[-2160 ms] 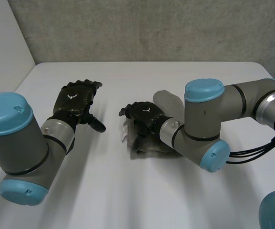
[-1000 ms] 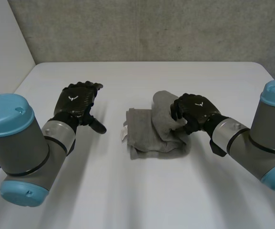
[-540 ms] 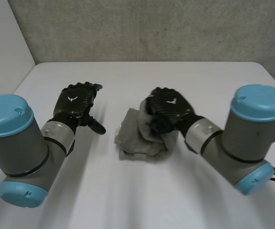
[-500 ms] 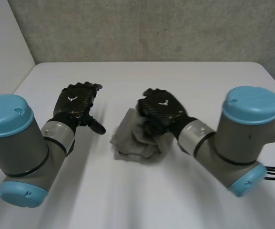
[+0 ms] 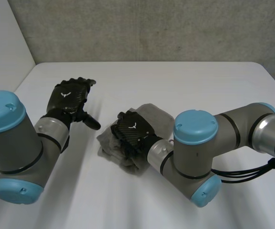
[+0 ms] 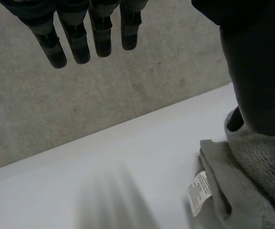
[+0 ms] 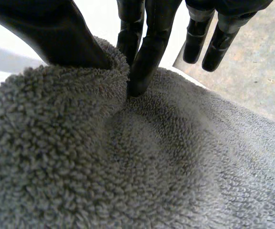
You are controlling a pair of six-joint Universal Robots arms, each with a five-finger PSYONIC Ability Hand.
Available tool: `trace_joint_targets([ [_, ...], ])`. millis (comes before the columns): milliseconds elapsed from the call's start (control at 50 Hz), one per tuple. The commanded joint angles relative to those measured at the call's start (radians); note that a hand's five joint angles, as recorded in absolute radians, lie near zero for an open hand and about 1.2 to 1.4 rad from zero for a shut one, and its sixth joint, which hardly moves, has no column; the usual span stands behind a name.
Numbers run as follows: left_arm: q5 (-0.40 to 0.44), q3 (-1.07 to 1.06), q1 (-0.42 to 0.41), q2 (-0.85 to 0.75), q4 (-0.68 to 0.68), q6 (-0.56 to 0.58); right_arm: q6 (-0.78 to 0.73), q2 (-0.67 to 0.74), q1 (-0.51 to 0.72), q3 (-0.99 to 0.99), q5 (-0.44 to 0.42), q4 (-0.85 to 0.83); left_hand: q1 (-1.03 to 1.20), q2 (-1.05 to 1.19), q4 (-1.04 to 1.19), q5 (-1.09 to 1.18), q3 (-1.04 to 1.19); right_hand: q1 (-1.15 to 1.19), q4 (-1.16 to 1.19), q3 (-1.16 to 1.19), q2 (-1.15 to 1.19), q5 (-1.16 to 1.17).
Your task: Fold the towel.
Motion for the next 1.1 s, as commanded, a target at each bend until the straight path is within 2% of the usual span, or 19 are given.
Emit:
trace_joint_targets([
  [20, 0.002, 0.006, 0.031, 0.018, 0.001, 0.000, 0.004, 0.040, 0.000, -0.062, 0.001, 0.003, -0.106, -0.064, -0.056, -0.057, -0.050, 0.134, -0.058, -0.035, 0.067, 0.065],
  [160, 0.005, 0.009, 0.074, 0.050, -0.001, -0.001, 0.013, 0.068, 0.015, -0.131, 0.001, 0.004, -0.106, -0.064, -0.056, -0.057, -0.050, 0.134, -0.058, -0.035, 0.067, 0.065],
  [440, 0.006, 0.009, 0.080, 0.051, -0.001, -0.001, 0.013, 0.201, 0.061, -0.252, -0.009, 0.061, -0.106, -0.064, -0.056, -0.057, -0.050, 0.134, -0.058, -0.035, 0.067, 0.065],
  [460, 0.006, 0.009, 0.080, 0.051, -0.001, -0.001, 0.013, 0.202, 0.060, -0.258, -0.010, 0.075, -0.106, -0.064, -0.056, -0.057, -0.050, -0.025, -0.058, -0.035, -0.092, -0.094],
  [480, 0.006, 0.009, 0.080, 0.053, -0.001, -0.001, 0.013, 0.203, 0.060, -0.258, -0.010, 0.075, -0.106, -0.064, -0.056, -0.057, -0.050, -0.027, -0.058, -0.035, -0.093, -0.095],
  [520, 0.006, 0.009, 0.080, 0.053, -0.001, 0.000, 0.016, 0.181, 0.060, -0.251, -0.009, 0.090, -0.106, -0.064, -0.056, -0.057, -0.050, -0.835, -0.058, -0.035, -0.902, -0.904],
  [540, 0.006, 0.009, 0.080, 0.054, -0.001, 0.000, 0.016, 0.181, 0.060, -0.251, -0.009, 0.090, -0.106, -0.064, -0.056, -0.057, -0.050, -0.840, -0.058, -0.035, -0.907, -0.908],
  [560, 0.006, 0.009, 0.080, 0.054, -0.001, 0.000, 0.018, 0.155, 0.060, -0.245, -0.007, 0.093, -0.106, -0.064, -0.056, -0.057, -0.050, -1.154, -0.058, -0.035, -1.220, -1.157],
  [580, 0.006, 0.009, 0.080, 0.054, -0.001, 0.000, 0.024, 0.117, 0.052, -0.229, -0.007, 0.095, -0.106, -0.064, -0.056, -0.057, -0.050, -1.261, -0.058, -0.035, -1.328, -1.157],
  [700, 0.006, 0.009, 0.079, 0.056, -0.001, 0.000, 0.036, -0.002, 0.029, -0.159, -0.012, 0.102, -0.106, -0.064, -0.056, -0.057, -0.050, -1.262, -0.058, -0.035, -1.329, -1.157],
  [760, 0.006, 0.007, 0.077, 0.065, -0.002, 0.002, 0.042, -0.064, -0.026, -0.127, -0.015, 0.151, -0.106, -0.064, -0.056, -0.057, -0.050, -1.262, -0.058, -0.035, -1.329, -1.157],
  [800, 0.006, 0.007, 0.074, 0.070, -0.001, 0.002, 0.053, -0.103, -0.106, -0.099, -0.051, 0.246, -0.106, -0.064, -0.056, -0.057, -0.050, -1.262, -0.058, -0.035, -1.329, -1.157],
  [880, 0.006, 0.004, 0.063, 0.093, -0.002, 0.010, 0.085, -0.123, -0.152, -0.082, -0.105, 0.308, -0.106, -0.064, -0.056, -0.057, -0.050, -1.262, -0.058, -0.035, -1.329, -1.157],
  [920, 0.008, 0.001, 0.059, 0.097, -0.007, 0.011, 0.120, -0.146, -0.214, -0.061, -0.156, 0.328, -0.106, -0.064, -0.056, -0.057, -0.050, -1.262, -0.058, -0.035, -1.329, -1.157],
  [1000, 0.011, 0.003, -0.006, 0.097, -0.044, 0.014, 0.128, -0.152, -0.275, -0.036, -0.186, 0.326, -0.104, -0.061, -0.056, -0.054, -0.050, -1.262, -0.058, -0.035, -1.329, -1.157],
  [1060, 0.032, 0.007, -0.102, 0.081, -0.074, 0.016, 0.095, -0.152, -0.354, -0.027, -0.202, 0.306, -0.101, -0.058, -0.056, -0.051, -0.050, -1.262, -0.058, -0.035, -1.329, -1.157],
  [1100, 0.034, 0.006, -0.127, 0.074, -0.073, 0.017, 0.078, -0.149, -0.368, -0.025, -0.206, 0.293, -0.101, -0.058, -0.056, -0.051, -0.050, -1.262, -0.058, -0.035, -1.329, -1.157],
])
